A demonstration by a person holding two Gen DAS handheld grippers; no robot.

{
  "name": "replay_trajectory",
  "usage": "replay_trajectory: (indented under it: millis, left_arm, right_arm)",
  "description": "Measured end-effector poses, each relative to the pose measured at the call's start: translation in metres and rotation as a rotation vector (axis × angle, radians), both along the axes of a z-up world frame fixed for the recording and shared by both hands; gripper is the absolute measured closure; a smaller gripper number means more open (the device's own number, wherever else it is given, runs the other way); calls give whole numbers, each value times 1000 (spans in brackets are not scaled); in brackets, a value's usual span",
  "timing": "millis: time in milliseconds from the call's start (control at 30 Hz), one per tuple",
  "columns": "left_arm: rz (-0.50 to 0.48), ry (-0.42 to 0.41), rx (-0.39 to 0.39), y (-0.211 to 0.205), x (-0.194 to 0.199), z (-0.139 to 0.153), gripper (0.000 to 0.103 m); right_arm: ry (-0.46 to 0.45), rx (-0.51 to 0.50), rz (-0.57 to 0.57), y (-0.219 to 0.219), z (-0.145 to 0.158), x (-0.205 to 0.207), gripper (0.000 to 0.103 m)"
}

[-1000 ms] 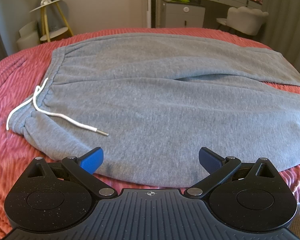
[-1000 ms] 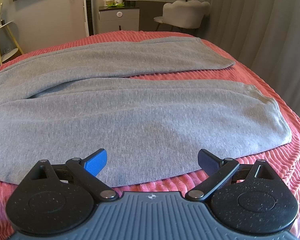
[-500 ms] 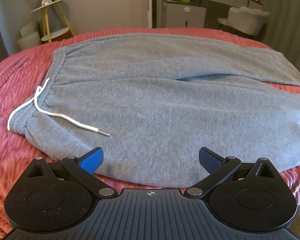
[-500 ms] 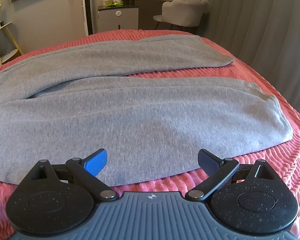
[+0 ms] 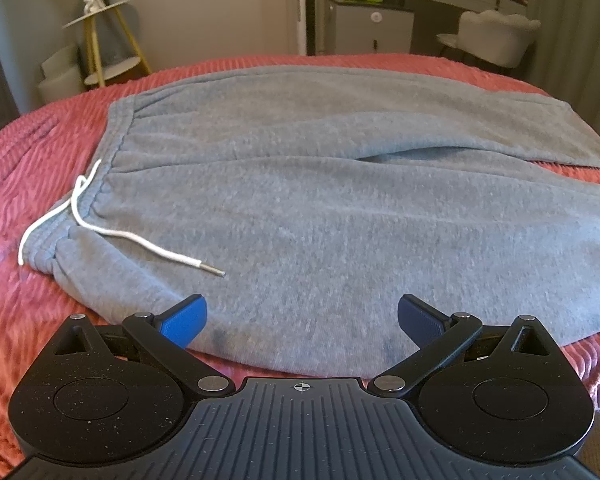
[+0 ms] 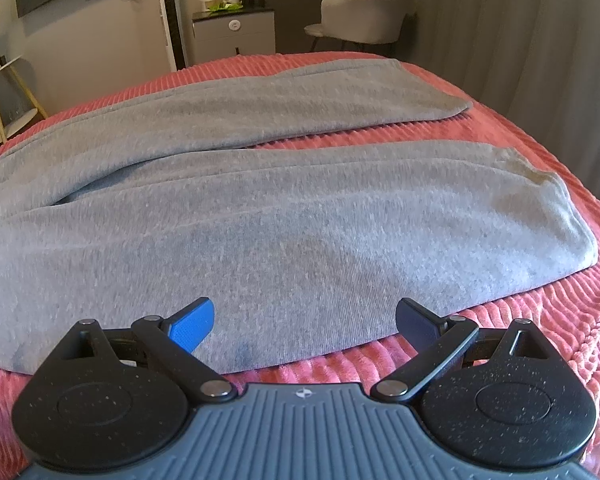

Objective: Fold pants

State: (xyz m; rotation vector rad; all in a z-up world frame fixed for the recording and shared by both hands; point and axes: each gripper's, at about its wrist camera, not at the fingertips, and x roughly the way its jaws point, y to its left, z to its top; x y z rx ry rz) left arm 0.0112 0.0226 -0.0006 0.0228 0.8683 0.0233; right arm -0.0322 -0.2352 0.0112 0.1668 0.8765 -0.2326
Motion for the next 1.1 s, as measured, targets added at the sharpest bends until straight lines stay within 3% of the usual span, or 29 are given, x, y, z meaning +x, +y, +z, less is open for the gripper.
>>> replay_trajectory:
  millis: [367,500,700,767,833,900,1000,1100]
  left_arm:
    - [-3,8,1,-1,2,1,0]
    - [2,9,16,-3,5,6,0]
    - [37,-19,18,-7,28,19,0]
    - [65,-32,13,-8,45,21,0]
    - [96,-44,-4,-6,61,20,0]
    - [135,-51,-17,-2,73,13,0]
    - [150,-80,-27,8,77,2,0]
    - [75,-165,-15,14,72,-11,0]
  right_arm:
    - [-1,-15,9,-3,-8,5,6]
    - [10,73,9,-17,-14,12,6]
    - [-104,138,-27,-42,-8,33,6]
    - [-99,205,20,-50,-10,52,6]
    - [10,261,84,-53,-17,84,6]
    - [-15,292,100,-59,-14,106,6]
    - [-65,241,61,-73,-3,153,6]
    - [-66,181,-3,-91,2,217,6]
